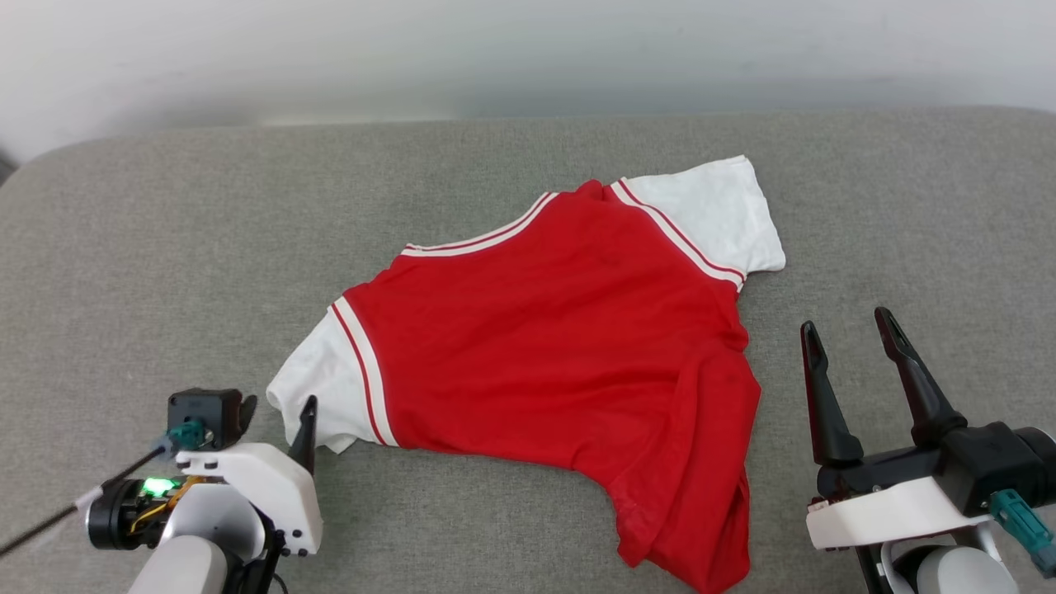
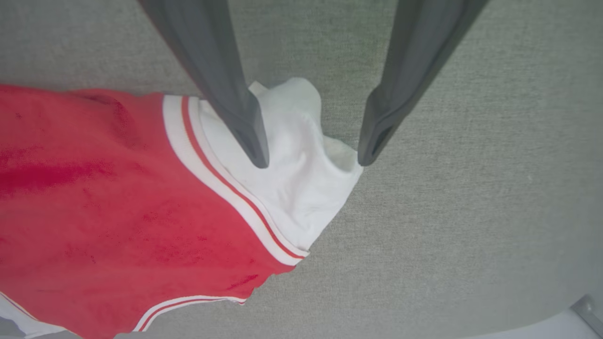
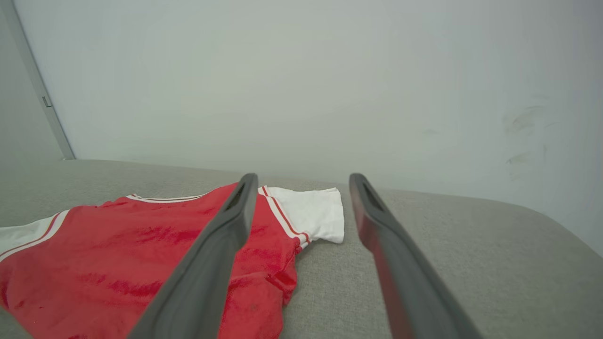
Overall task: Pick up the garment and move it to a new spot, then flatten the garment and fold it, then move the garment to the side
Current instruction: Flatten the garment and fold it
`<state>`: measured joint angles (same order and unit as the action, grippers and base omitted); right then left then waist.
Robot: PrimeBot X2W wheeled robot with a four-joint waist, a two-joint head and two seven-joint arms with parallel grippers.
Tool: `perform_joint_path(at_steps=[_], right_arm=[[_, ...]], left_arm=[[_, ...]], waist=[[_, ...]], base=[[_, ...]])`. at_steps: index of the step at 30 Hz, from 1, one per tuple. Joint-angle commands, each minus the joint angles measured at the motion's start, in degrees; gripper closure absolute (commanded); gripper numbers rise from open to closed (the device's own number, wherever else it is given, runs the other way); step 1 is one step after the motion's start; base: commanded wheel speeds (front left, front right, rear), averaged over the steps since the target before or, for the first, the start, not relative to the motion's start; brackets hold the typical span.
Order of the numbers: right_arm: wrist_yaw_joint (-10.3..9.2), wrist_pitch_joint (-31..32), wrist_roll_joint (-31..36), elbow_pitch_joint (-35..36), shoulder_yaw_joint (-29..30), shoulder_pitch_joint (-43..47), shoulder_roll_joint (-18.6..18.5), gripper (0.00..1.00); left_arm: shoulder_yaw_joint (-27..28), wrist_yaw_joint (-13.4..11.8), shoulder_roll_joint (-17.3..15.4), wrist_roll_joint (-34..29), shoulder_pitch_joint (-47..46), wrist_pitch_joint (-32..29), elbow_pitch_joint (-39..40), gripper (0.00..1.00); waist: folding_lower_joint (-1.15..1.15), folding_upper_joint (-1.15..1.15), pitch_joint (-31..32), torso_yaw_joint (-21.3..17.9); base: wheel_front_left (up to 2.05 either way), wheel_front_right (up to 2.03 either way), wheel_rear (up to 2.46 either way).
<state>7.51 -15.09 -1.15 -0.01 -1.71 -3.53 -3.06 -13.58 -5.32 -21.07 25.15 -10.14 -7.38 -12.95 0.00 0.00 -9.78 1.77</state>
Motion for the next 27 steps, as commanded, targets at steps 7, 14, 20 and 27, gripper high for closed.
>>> perform_joint_path(at_steps=[7, 14, 20, 27], right_arm=[[-0.04, -0.1, 0.1, 0.3, -0.1, 1.3, 0.2, 0.00], [-0.04, -0.1, -1.6, 0.6, 0.5, 2.7, 0.2, 0.00], [-0.04, 1.2, -1.3, -0.1, -0.2, 2.7, -2.6, 0.00], [-0.05, 18.5, -5.8, -0.8, -8.8, -5.0, -12.9, 0.00]], left_arm=[[0.8, -0.7, 0.6, -3.3, 3.6, 14.7, 4.4, 0.00], [4.2, -0.5, 4.6, -3.1, 9.3, 22.5, 13.5, 0.00], [6.6, 1.8, 7.3, -8.2, 13.9, 22.6, 21.5, 0.00], [7.3, 3.4, 10.0, -10.5, 13.5, 22.6, 20.5, 0.00]], waist=[[0.00, 0.00, 3.8, 0.8], [0.00, 0.00, 5.4, 1.4], [0.00, 0.00, 4.3, 3.3], [0.00, 0.00, 1.8, 5.6]], base=[[0.00, 0.00, 0.00], [0.00, 0.00, 0.00], [0.00, 0.00, 0.00], [0.00, 0.00, 0.00]])
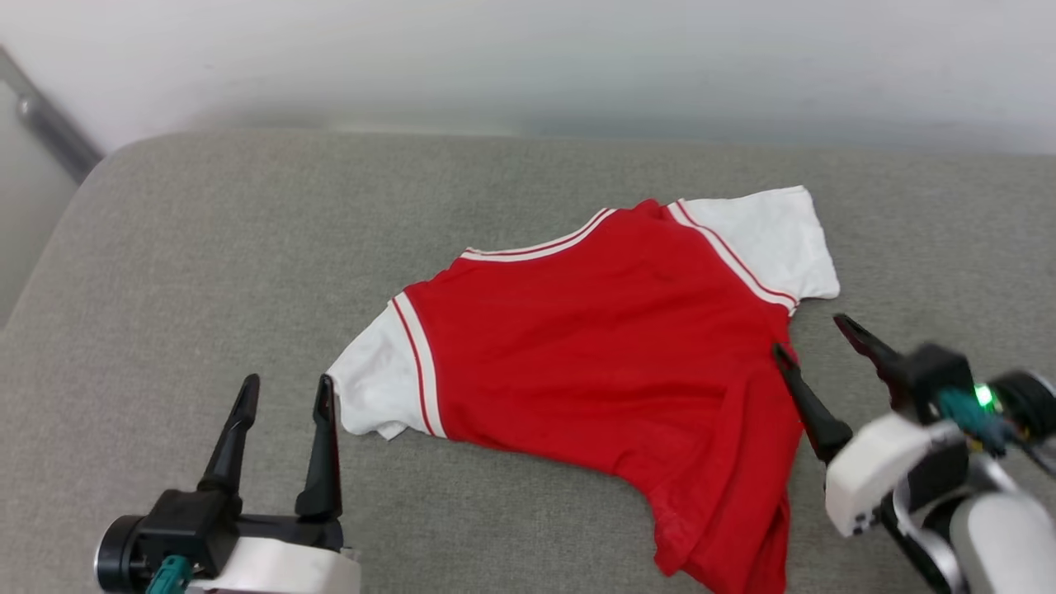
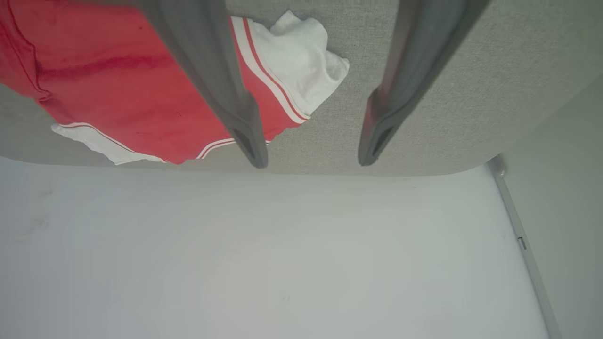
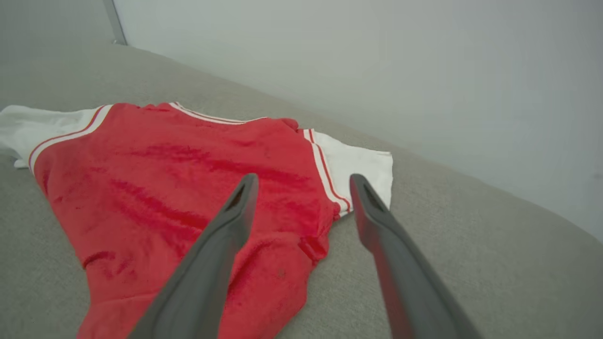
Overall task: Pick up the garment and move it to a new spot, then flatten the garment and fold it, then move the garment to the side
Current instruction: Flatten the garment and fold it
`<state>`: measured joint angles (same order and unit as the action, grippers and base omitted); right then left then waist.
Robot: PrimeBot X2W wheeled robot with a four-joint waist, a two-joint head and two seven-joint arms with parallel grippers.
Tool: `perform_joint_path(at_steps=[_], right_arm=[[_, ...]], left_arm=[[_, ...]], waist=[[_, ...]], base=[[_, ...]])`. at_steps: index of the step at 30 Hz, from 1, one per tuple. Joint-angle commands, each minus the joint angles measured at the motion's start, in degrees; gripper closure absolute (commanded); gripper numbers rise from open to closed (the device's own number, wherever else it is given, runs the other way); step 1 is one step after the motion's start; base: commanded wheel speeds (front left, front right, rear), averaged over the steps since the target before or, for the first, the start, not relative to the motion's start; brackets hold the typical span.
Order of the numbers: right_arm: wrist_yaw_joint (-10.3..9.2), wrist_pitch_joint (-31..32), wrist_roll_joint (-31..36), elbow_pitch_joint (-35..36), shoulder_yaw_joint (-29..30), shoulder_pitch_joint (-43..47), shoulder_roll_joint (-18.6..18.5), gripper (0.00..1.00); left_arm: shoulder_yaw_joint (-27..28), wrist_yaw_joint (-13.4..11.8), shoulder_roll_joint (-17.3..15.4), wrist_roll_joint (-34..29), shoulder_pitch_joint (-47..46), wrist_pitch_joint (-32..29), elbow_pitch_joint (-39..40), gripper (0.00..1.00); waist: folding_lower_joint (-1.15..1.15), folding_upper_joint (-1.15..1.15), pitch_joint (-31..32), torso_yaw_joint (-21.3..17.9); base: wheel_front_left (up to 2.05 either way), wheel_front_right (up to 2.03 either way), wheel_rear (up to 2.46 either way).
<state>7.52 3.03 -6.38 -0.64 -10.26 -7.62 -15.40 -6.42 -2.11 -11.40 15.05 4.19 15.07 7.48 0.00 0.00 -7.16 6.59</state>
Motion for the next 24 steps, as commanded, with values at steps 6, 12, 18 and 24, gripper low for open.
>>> perform_joint_path(at_steps=[6, 12, 18, 24], right_arm=[[-0.06, 28.4, -12.4, -4.0, -14.8, -15.5, -12.4, 0.00], [-0.07, 41.7, -18.5, -10.0, -20.3, -23.3, -15.8, 0.00], [-0.05, 49.0, -22.7, -16.1, -25.5, -26.7, -18.9, 0.00], [-0.06, 50.5, -26.1, -21.4, -28.2, -24.2, -20.2, 0.11]], left_arm=[[-0.8, 2.8, 3.2, -2.7, -3.6, 0.1, -1.5, 0.00], [-1.4, 4.6, 5.1, -3.9, -5.5, 0.1, -2.6, 0.00], [-1.6, 5.8, 6.7, -4.5, -6.9, 0.1, -3.3, 0.00], [-1.1, 6.5, 7.6, -4.9, -6.9, 0.1, -3.9, 0.00]], waist=[[0.00, 0.00, -4.0, 4.2], [0.00, 0.00, -5.8, 7.1], [0.00, 0.00, -7.0, 10.3], [0.00, 0.00, -7.5, 11.8]], base=[[0.00, 0.00, 0.00], [0.00, 0.00, 0.00], [0.00, 0.00, 0.00], [0.00, 0.00, 0.00]])
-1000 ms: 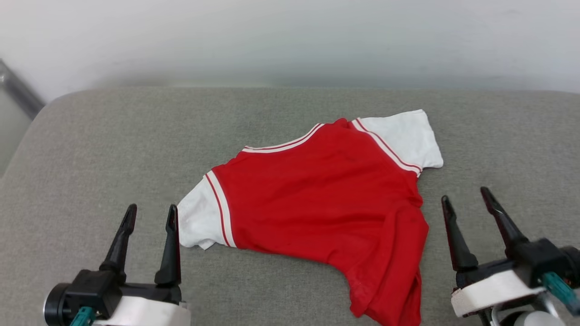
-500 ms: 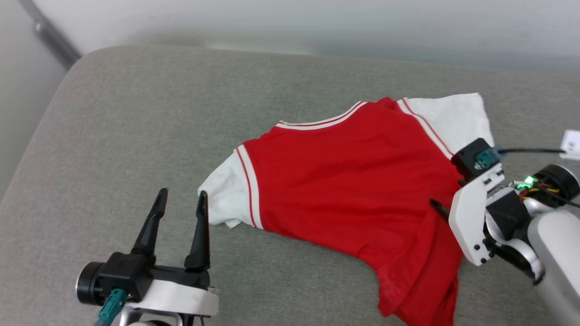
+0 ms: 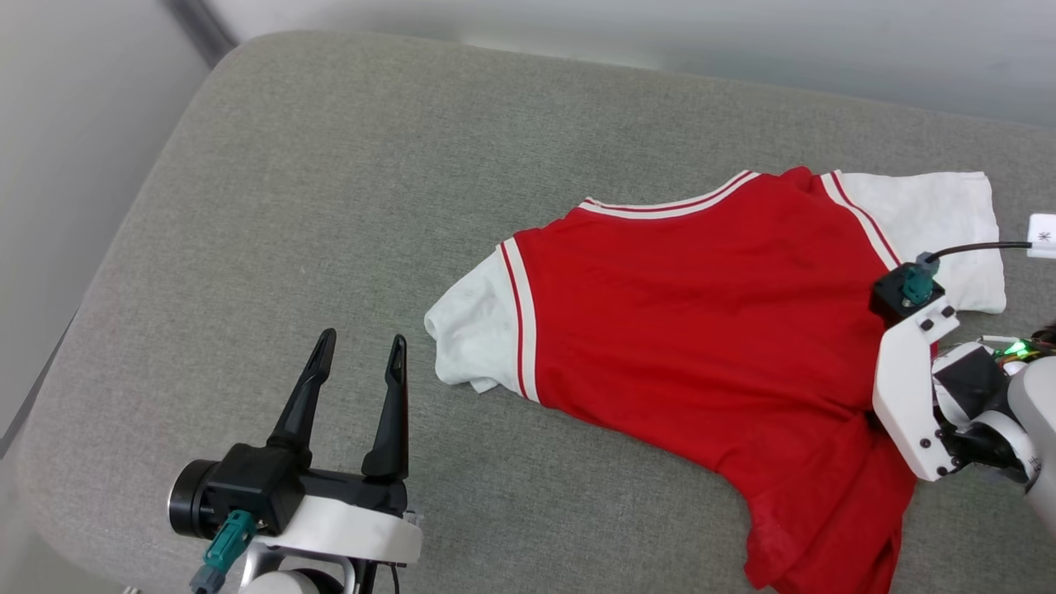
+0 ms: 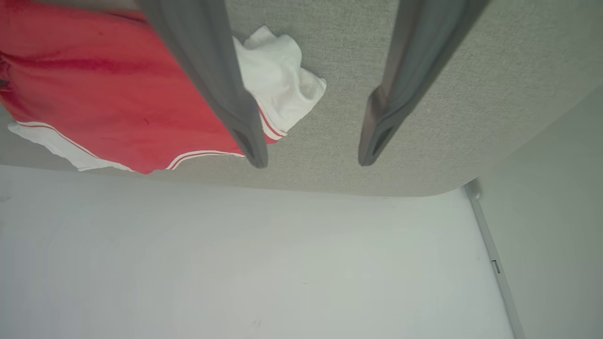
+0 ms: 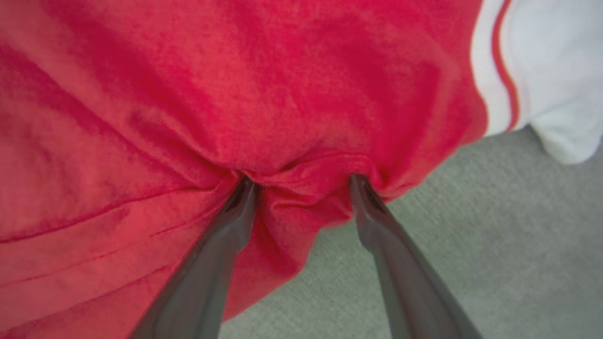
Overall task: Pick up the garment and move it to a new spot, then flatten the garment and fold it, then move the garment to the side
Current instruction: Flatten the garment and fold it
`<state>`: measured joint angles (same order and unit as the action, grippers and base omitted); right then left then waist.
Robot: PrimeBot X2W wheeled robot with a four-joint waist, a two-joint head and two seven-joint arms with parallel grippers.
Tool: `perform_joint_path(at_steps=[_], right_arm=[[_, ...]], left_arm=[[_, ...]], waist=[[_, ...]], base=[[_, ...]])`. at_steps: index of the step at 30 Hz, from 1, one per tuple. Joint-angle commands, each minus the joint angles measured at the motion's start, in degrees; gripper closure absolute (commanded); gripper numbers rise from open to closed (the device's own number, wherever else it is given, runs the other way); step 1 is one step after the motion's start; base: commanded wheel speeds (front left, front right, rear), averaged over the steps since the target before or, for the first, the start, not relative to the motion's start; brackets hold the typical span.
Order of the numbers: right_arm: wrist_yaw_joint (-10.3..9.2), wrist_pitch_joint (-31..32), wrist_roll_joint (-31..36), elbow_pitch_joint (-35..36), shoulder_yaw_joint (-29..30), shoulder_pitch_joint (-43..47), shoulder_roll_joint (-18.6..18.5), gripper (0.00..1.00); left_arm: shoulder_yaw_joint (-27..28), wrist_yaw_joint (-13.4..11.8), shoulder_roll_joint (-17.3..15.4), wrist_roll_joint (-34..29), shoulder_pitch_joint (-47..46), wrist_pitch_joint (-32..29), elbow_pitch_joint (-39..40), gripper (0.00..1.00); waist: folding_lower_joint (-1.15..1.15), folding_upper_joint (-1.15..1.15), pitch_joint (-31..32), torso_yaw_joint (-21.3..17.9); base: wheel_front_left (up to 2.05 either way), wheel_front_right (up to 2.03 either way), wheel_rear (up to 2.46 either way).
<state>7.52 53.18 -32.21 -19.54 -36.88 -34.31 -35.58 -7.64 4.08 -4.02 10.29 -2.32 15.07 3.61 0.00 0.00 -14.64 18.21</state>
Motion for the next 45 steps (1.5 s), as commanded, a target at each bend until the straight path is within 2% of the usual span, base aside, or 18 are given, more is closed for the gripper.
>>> perform_joint_path(at_steps=[1, 2, 7, 14, 23, 29, 36, 37, 38, 41, 45], right_arm=[[-0.06, 0.3, -1.1, -3.1, -1.8, 3.4, 0.0, 0.51], [-0.05, 0.2, -1.7, -3.7, -2.0, 4.2, -0.2, 1.00], [-0.06, -1.3, -3.6, -4.8, -2.3, 6.1, -2.0, 1.00], [-0.06, -3.0, -6.2, -3.0, -1.1, 8.7, -2.7, 1.00], [-0.05, -6.4, -7.4, 3.9, 5.5, 19.3, -2.2, 1.00], [-0.04, -8.5, -3.2, 10.3, 11.8, 29.1, 0.3, 1.00], [-0.04, -10.5, 3.8, 14.7, 19.5, 36.4, 7.5, 1.00], [-0.04, -11.7, 5.2, 15.2, 20.8, 36.4, 8.5, 0.66], [-0.06, -12.7, 6.2, 15.5, 22.0, 36.1, 9.5, 0.00], [-0.04, -15.5, 7.8, 17.0, 23.6, 34.8, 12.1, 0.00], [-0.04, -23.3, 8.6, 20.3, 26.1, 32.1, 13.8, 0.00]], left_arm=[[0.2, 0.4, 0.2, -0.2, -0.3, 0.1, -0.2, 0.00], [0.4, 0.4, 0.3, -0.2, -0.2, 0.1, -0.3, 0.00], [1.9, 0.9, 0.6, -0.5, 0.5, 0.1, -0.8, 0.00], [3.7, 1.4, 0.7, -1.0, 2.1, 0.1, -1.2, 0.00], [5.3, 2.2, 0.7, -1.6, 4.4, 0.1, -1.8, 0.00], [5.6, 2.6, 0.7, -0.8, 5.4, 0.1, -3.2, 0.00], [6.7, 2.8, 0.4, -0.3, 4.9, 0.1, -4.3, 0.00], [6.8, 2.9, 0.5, -0.2, 4.7, 0.1, -4.4, 0.00], [7.0, 2.9, 0.4, -0.4, 4.4, 0.1, -4.3, 0.00], [7.4, 2.9, 0.1, -1.0, 3.9, 0.1, -4.1, 0.00], [8.2, 3.0, 0.0, -1.0, 3.3, 0.1, -4.2, 0.00]], waist=[[0.00, 0.00, 0.0, 0.3], [0.00, 0.00, 0.1, 0.3], [0.00, 0.00, 1.8, -0.6], [0.00, 0.00, 5.3, -4.2], [0.00, 0.00, 8.6, -9.1], [0.00, 0.00, 9.1, -11.9], [0.00, 0.00, 8.7, -14.3], [0.00, 0.00, 8.7, -14.6], [0.00, 0.00, 8.7, -14.9], [0.00, 0.00, 8.7, -15.7], [0.00, 0.00, 8.8, -16.4]], base=[[0.00, 0.00, 0.00], [0.00, 0.00, 0.00], [0.00, 0.00, 0.00], [0.00, 0.00, 0.00], [0.00, 0.00, 0.00], [0.00, 0.00, 0.00], [0.00, 0.00, 0.00], [0.00, 0.00, 0.00], [0.00, 0.00, 0.00], [0.00, 0.00, 0.00], [0.00, 0.00, 0.00]])
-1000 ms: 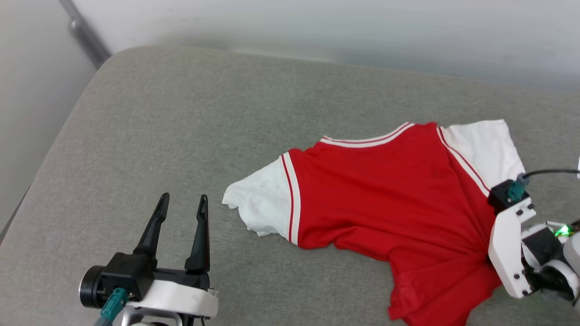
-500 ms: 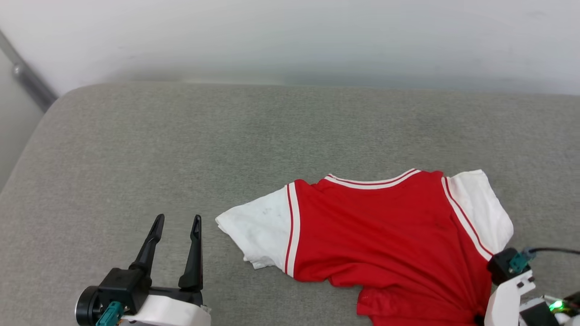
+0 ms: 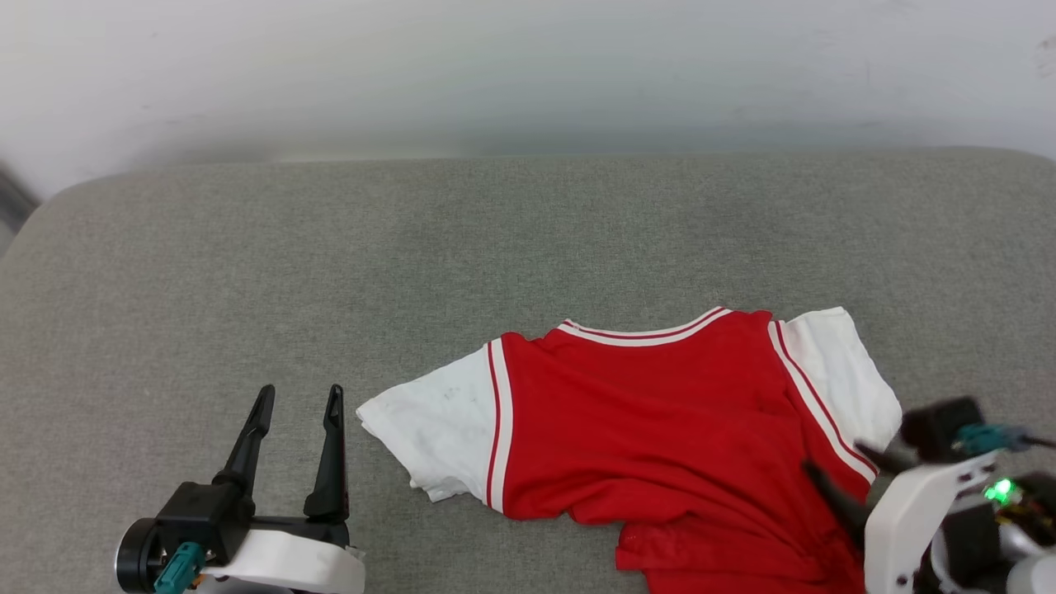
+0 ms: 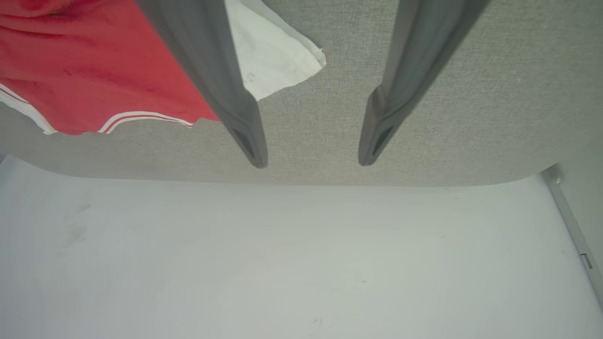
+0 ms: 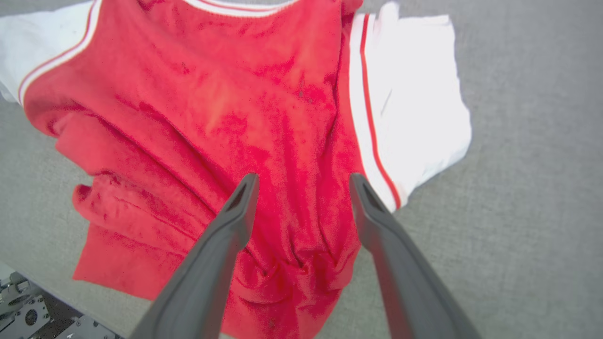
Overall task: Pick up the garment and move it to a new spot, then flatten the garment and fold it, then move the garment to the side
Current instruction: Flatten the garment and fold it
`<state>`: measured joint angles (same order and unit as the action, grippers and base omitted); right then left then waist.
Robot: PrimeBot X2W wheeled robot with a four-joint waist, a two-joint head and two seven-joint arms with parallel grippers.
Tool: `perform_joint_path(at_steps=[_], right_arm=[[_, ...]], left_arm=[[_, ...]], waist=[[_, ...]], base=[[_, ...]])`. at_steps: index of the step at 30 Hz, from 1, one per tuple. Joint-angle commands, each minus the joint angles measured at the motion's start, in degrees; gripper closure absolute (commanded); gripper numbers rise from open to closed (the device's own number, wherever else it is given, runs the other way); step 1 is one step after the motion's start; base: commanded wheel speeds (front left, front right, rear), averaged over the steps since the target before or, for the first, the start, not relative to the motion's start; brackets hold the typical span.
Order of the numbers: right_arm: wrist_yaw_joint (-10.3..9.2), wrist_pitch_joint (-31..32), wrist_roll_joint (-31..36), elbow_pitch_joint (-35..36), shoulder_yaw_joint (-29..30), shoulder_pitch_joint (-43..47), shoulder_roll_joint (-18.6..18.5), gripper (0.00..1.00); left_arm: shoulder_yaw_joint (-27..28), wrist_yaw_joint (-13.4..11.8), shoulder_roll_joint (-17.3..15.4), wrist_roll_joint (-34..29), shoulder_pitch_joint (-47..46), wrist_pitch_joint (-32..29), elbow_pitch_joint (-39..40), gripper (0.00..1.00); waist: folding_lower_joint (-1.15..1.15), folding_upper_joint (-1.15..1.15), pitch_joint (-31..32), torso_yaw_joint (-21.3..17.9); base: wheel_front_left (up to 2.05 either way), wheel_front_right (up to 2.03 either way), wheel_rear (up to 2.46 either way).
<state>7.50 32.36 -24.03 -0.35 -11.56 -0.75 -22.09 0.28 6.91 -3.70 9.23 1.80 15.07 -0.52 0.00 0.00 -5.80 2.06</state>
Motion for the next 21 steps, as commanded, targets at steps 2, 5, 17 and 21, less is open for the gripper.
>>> perform_joint_path(at_steps=[2, 5, 17, 21], right_arm=[[-0.03, -7.5, 0.2, 2.2, 2.9, -2.4, 1.5, 0.00], [-0.03, -17.0, 2.3, 4.1, 5.5, -3.4, 3.3, 0.00], [-0.02, -38.5, 7.7, 7.4, 11.1, -1.7, 11.5, 0.00], [-0.02, -39.2, 8.6, 9.0, 11.1, -2.2, 11.7, 0.00]], left_arm=[[0.5, 0.2, -0.5, 0.5, -1.0, 0.1, -0.1, 0.00], [0.9, 0.3, -0.7, 1.2, -1.0, 0.1, -0.4, 0.00], [-2.2, 0.4, -4.5, 5.4, -4.1, -13.8, -1.4, 0.00], [-3.5, 0.5, -7.5, 7.5, -6.7, -25.2, 1.8, 0.00]], waist=[[0.00, 0.00, -0.1, -0.6], [0.00, 0.00, -0.3, -0.9], [0.00, 0.00, -3.7, -2.7], [0.00, 0.00, -6.4, -3.1]], base=[[0.00, 0.00, 0.00], [0.00, 0.00, 0.00], [0.00, 0.00, 0.00], [0.00, 0.00, 0.00]])
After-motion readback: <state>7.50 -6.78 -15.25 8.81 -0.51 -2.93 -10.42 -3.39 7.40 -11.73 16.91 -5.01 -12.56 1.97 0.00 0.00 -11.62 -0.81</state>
